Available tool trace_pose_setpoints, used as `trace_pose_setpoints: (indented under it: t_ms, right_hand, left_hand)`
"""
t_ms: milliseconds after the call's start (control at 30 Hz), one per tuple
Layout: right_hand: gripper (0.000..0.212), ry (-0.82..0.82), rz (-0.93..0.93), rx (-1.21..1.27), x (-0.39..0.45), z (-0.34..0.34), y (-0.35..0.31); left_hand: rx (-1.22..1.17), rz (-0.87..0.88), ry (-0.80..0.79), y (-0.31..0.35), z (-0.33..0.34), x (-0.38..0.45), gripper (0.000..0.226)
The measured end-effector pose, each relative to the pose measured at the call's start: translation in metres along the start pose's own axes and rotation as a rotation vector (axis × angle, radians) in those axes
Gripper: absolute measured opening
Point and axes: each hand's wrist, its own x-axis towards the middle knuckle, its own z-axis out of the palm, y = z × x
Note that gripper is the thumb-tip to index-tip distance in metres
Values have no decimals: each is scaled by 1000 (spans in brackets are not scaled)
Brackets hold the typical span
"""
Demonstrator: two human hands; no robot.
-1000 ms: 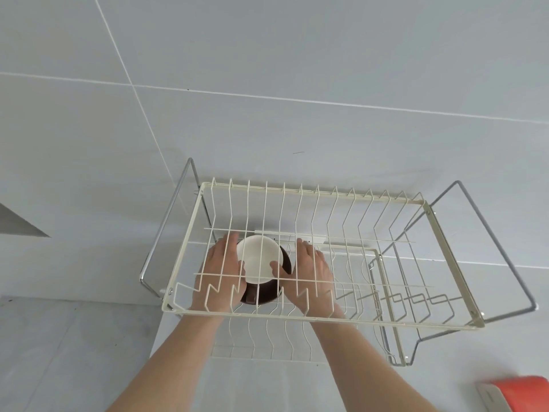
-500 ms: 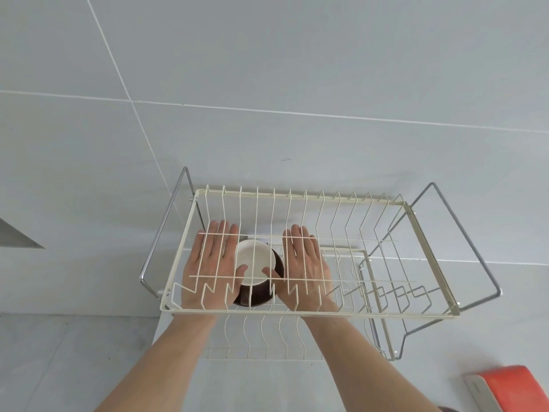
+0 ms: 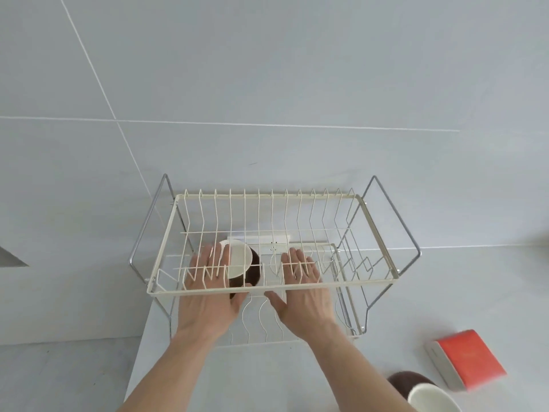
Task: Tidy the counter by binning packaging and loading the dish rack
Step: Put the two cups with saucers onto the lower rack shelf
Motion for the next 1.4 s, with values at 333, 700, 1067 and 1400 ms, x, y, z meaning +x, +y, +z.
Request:
trace_pose_setpoints:
  t_ms: [333,700,1067,1400]
  right_hand:
    - [80,-18,183,88,-123,-18,54]
    - [77,21,677,243,-249,-32,145]
    - [101,-136,1265,883,-300,-17,195]
    - [51,-121,1274,1058,-302,-16,201]
  left_hand:
    - [-46,109,-183,77,18,-83,84]
    - [-423,187,-494,207,43,-134,76]
    - [-551,-35,-906,280,68,-143,93]
    - [-506,-174,-941,288,72,-141,89]
